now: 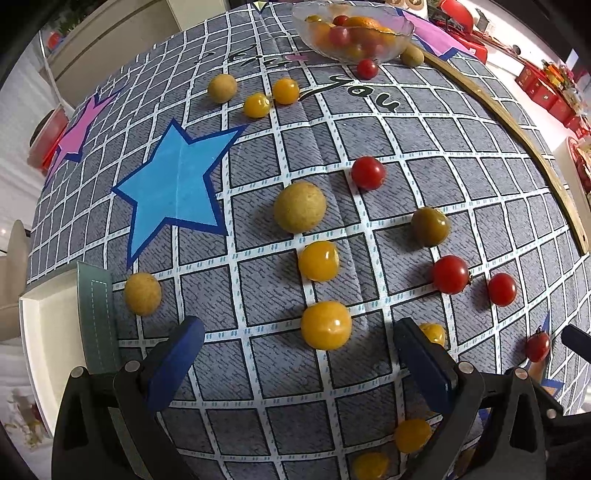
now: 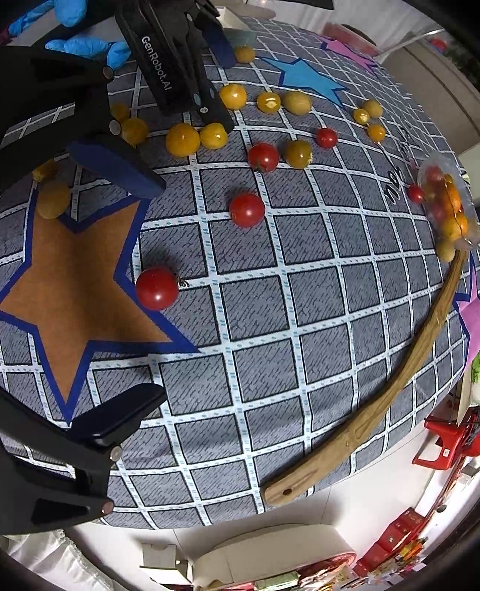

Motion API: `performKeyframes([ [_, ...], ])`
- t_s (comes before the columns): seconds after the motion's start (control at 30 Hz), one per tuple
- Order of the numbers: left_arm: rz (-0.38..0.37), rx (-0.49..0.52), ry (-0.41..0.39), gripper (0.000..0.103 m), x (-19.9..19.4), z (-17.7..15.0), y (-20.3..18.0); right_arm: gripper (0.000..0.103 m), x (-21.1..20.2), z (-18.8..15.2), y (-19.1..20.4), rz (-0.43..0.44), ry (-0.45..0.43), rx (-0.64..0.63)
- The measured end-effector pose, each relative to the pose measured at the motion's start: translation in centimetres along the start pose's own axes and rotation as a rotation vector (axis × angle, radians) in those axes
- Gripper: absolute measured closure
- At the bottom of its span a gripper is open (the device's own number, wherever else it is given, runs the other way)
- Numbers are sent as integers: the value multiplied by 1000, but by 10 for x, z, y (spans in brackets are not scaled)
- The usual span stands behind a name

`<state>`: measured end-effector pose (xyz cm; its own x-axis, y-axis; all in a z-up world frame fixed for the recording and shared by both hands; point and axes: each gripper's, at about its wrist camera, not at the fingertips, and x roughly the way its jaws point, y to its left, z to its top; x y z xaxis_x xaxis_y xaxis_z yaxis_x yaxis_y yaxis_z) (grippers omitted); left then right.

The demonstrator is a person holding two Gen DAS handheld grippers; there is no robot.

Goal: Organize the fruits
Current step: 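Grasp a red cherry tomato with the right tool while the left tool grasps a yellow tomato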

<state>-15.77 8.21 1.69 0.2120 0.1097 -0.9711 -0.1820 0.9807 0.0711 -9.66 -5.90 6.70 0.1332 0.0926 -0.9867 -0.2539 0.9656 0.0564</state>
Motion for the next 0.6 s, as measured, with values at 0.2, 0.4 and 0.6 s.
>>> performKeyframes([
  [0.2,-44,-8,-1,11,-2,-1,7,21,6,-6,15,-29,-8,-30],
  [0.4,-86,10,1,33,-9,-4,-4,53,6,-9,25,-81,-27,-86],
  [0.6,-138,37,-17,78,-23,-2,-18,80,-3,-13,22,-39,-40,-85],
])
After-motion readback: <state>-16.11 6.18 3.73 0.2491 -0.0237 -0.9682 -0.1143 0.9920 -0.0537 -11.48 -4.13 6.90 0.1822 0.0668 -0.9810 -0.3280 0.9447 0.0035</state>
